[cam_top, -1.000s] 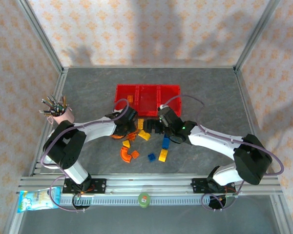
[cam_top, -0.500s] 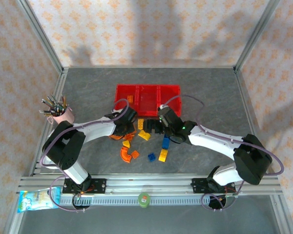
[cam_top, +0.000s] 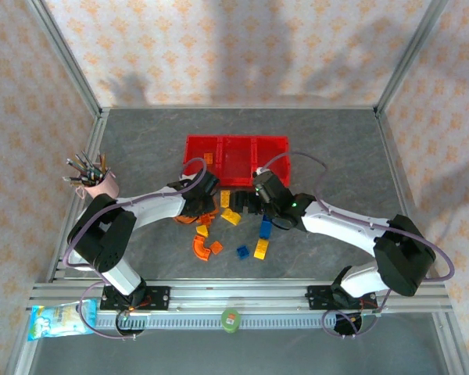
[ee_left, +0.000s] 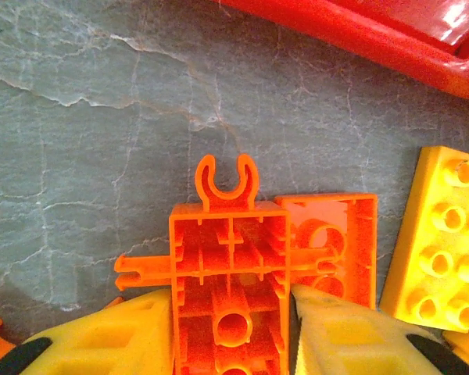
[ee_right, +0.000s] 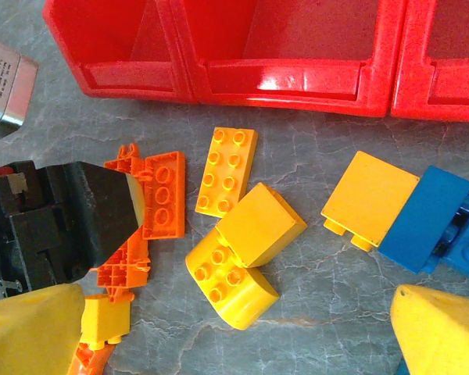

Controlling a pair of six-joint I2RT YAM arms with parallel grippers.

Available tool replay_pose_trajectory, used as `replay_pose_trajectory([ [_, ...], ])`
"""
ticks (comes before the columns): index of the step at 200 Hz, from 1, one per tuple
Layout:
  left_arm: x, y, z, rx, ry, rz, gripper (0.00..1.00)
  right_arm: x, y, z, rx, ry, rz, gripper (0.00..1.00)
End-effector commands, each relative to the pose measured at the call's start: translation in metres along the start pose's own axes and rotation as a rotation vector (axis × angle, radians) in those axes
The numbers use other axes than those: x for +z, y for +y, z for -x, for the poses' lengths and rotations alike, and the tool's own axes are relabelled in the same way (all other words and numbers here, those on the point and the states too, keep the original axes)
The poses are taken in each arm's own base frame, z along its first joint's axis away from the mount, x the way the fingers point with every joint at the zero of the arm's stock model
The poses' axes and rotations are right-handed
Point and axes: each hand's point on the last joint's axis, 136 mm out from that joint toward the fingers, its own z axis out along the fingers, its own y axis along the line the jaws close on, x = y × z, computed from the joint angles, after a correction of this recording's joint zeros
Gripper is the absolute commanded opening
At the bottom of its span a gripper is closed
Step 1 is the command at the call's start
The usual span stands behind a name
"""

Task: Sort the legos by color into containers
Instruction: Pick up the lego from the center of the table.

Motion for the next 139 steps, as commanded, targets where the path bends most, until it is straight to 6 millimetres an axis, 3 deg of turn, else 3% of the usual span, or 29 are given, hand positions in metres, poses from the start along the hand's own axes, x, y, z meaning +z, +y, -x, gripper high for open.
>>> replay_pose_trajectory([
  [1,-0.017,-0.001,0.009,0.026,-0.04,0.006,0.37,-0.007,0.004,0.014,-0.004,-0.045,0.008,1.0],
  [75,-0.038,-0.005,0.021,0.031,-0.079,-0.014,0.35,-0.009,0.007,0.02,0.008,-0.054,0.023,1.0],
  [102,-0.056,-0.015,0.046,0.048,-0.144,-0.014,0.35,-0.014,0.011,0.036,0.044,-0.072,0.052,1.0],
  [139,-0.075,-0.026,0.101,0.086,-0.239,0.02,0.36,-0.02,0.007,0.061,0.069,-0.121,0.041,1.0],
])
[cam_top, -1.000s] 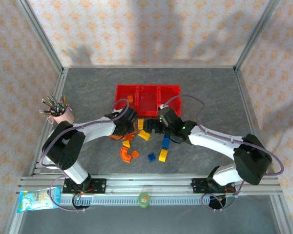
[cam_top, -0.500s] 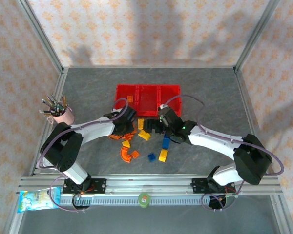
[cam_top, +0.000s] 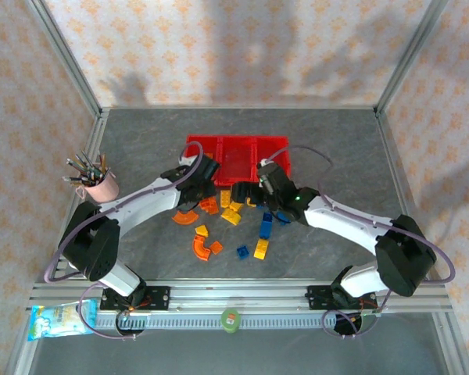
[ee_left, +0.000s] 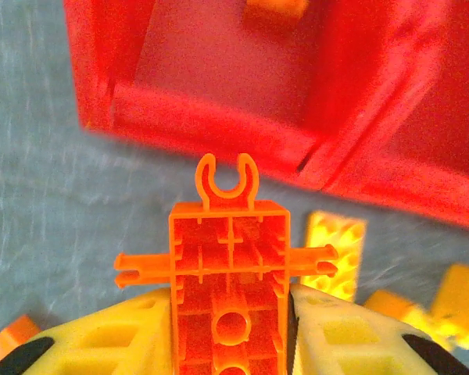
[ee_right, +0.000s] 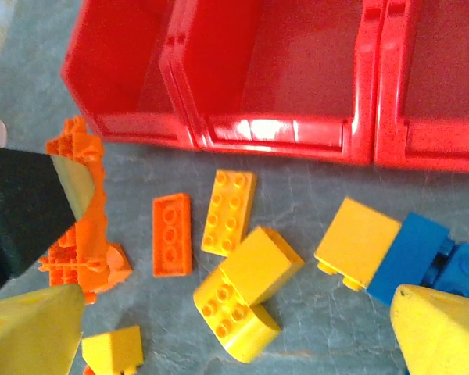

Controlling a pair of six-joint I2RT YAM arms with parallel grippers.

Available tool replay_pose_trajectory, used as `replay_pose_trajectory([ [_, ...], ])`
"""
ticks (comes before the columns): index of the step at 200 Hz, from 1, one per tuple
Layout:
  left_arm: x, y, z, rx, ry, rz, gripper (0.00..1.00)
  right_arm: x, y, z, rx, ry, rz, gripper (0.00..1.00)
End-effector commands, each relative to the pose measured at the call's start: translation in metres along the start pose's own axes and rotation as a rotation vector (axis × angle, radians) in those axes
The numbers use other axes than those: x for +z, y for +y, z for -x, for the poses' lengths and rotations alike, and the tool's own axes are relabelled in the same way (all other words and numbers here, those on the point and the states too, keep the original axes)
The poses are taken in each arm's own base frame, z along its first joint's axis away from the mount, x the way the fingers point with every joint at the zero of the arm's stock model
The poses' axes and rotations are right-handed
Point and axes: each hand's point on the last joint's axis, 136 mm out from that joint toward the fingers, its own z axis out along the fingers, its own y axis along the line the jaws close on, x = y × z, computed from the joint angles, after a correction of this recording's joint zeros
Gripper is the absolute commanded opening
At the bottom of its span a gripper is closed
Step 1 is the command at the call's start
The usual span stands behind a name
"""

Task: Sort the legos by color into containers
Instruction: Pick up the lego from the center of the table, then place the lego in the container.

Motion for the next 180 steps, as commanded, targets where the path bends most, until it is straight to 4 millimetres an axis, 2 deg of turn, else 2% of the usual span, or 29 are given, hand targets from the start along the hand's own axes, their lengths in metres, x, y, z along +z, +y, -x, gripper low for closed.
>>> replay_pose_trajectory([
  [1,-0.01,0.005,0.043,0.049,-0.081,0.063,0.36,-0.012,0.01,0.03,0.023,-0.069,0.024,1.0],
  [27,-0.004,-0.001,0.081,0.086,-0.119,0.054,0.36,-0.014,0.007,0.045,0.042,-0.102,0.015,1.0],
  [83,0.038,-0.011,0.128,0.206,-0.098,0.115,0.35,-0.013,0.002,0.063,0.07,-0.146,0.004,1.0],
  [89,0.052,-0.009,0.126,0.224,-0.074,0.142,0.36,-0.013,0.002,0.064,0.07,-0.148,0.005,1.0],
  [130,0.088,0.001,0.135,0.277,-0.032,0.241,0.36,-0.009,0.001,0.065,0.063,-0.143,-0.005,1.0],
  [160,0.104,0.014,0.132,0.301,0.001,0.313,0.38,-0.008,0.001,0.066,0.059,-0.144,-0.006,1.0],
  [180,0.106,0.015,0.13,0.3,0.019,0.314,0.45,-0.009,0.002,0.067,0.056,-0.146,-0.004,1.0],
])
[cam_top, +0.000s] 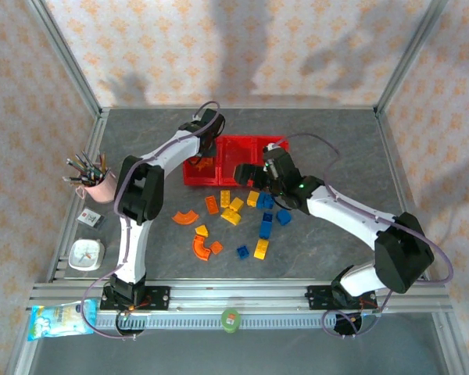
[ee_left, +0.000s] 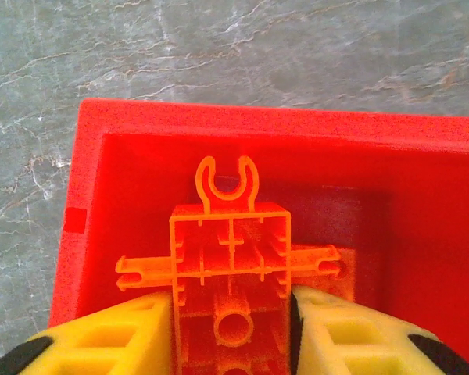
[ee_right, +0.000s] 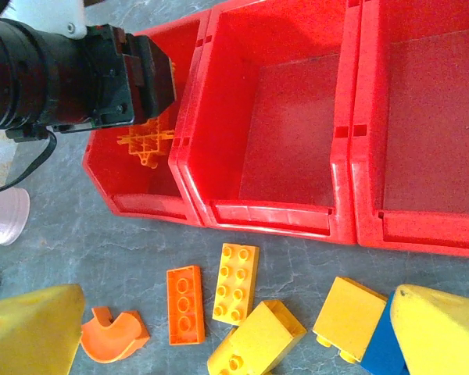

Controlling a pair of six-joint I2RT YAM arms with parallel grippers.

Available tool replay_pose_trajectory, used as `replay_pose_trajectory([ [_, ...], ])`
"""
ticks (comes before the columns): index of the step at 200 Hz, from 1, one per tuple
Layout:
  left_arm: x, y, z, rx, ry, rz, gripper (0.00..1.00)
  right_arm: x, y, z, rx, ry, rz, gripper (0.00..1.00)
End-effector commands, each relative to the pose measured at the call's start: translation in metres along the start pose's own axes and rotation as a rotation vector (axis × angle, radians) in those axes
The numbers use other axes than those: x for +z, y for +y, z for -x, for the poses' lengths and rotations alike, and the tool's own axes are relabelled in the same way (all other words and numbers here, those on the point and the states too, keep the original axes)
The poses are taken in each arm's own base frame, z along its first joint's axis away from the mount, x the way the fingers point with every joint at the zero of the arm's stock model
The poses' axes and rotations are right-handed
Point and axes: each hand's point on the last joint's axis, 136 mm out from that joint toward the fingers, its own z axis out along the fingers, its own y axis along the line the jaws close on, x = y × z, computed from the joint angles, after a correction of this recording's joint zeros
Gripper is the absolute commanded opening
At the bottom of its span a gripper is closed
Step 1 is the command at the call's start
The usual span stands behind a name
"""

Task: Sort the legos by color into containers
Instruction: Place the lego in the container, then pick up the lego from the middle-left of the table.

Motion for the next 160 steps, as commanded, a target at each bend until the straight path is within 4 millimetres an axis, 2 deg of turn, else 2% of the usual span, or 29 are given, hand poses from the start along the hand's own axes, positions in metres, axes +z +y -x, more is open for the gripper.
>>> replay_pose_trajectory([
  [1,-0.005,0.015,0.001,0.034,0.023,0.058,0.45,-0.004,0.007,0.02,-0.002,-0.057,0.003,1.0],
  [26,-0.018,0.01,0.008,0.015,0.01,0.002,0.49,-0.005,0.01,0.023,-0.007,-0.06,0.011,1.0],
  [60,-0.05,0.007,0.018,-0.029,-0.017,-0.078,0.5,-0.008,0.011,0.024,-0.022,-0.057,0.012,1.0],
  [91,-0.081,0.007,0.014,-0.076,-0.042,-0.157,0.49,-0.009,0.007,0.02,-0.052,-0.04,-0.006,1.0],
  [103,-0.085,0.006,0.003,-0.086,-0.034,-0.177,0.49,-0.009,0.006,0.016,-0.063,-0.024,-0.005,1.0],
  [107,-0.097,0.009,0.004,-0.102,-0.053,-0.194,0.49,-0.009,0.006,0.014,-0.066,-0.018,-0.003,1.0],
  [124,-0.109,0.012,-0.013,-0.128,-0.05,-0.229,0.48,-0.009,0.004,0.006,-0.08,0.011,0.004,1.0],
  [160,-0.121,0.031,-0.062,-0.189,-0.025,-0.252,0.49,-0.006,0.003,-0.02,-0.107,0.088,0.015,1.0],
])
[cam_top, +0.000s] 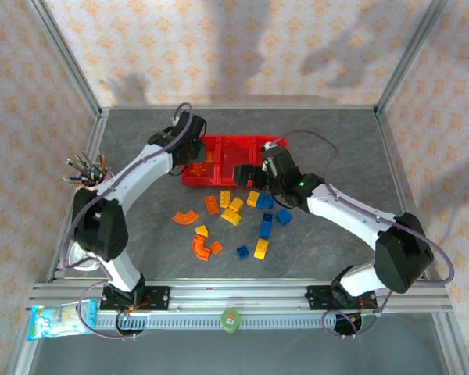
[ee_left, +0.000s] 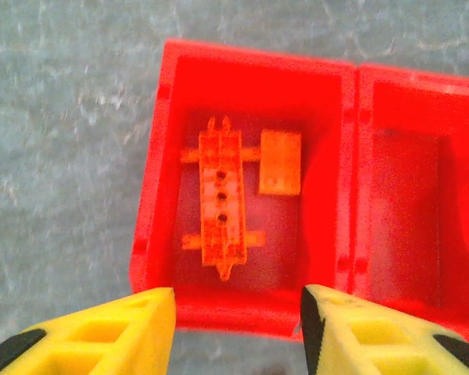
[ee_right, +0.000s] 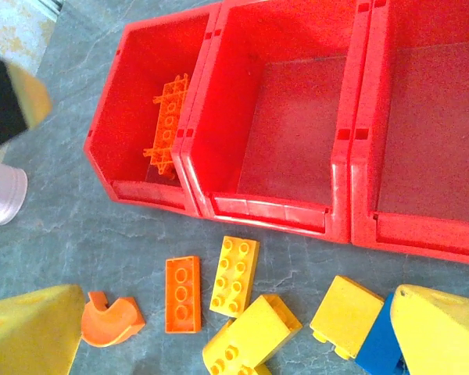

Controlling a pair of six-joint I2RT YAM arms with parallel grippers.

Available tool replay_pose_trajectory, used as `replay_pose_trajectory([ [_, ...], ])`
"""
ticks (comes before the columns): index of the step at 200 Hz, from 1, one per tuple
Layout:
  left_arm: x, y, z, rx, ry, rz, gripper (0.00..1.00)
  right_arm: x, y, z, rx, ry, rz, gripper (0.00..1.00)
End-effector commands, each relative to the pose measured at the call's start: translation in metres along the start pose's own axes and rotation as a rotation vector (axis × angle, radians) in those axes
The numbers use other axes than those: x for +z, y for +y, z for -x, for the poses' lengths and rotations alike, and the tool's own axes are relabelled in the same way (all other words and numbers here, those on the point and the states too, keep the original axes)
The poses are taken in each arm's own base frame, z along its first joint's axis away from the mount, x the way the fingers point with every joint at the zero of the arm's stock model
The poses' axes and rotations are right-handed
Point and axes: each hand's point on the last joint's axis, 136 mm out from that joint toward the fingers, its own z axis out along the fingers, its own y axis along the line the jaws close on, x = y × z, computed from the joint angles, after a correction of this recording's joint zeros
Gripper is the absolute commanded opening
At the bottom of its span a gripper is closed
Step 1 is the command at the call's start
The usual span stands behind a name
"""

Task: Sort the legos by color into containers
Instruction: Pick up the lego from the middle-left of the table.

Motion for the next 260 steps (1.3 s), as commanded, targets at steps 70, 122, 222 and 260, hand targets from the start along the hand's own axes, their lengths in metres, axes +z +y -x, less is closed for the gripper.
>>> replay_pose_trajectory([
  [70,-0.022,0.035,-0.122,-0.244,0.103,-0.009,0.68,0.004,0.008,-0.061,-0.058,0.124,0.013,1.0],
  [122,-0.016,0.048,-0.166,-0.421,0.119,-0.011,0.73,0.005,0.005,-0.066,-0.047,0.122,0.012,1.0],
  [222,-0.001,0.084,-0.174,-0.711,0.055,-0.008,0.53,0.009,0.006,-0.069,-0.073,0.143,0.017,1.0],
  [260,0.009,0.086,-0.183,-0.733,0.076,-0.007,0.45,0.011,0.006,-0.07,-0.071,0.146,0.018,1.0],
])
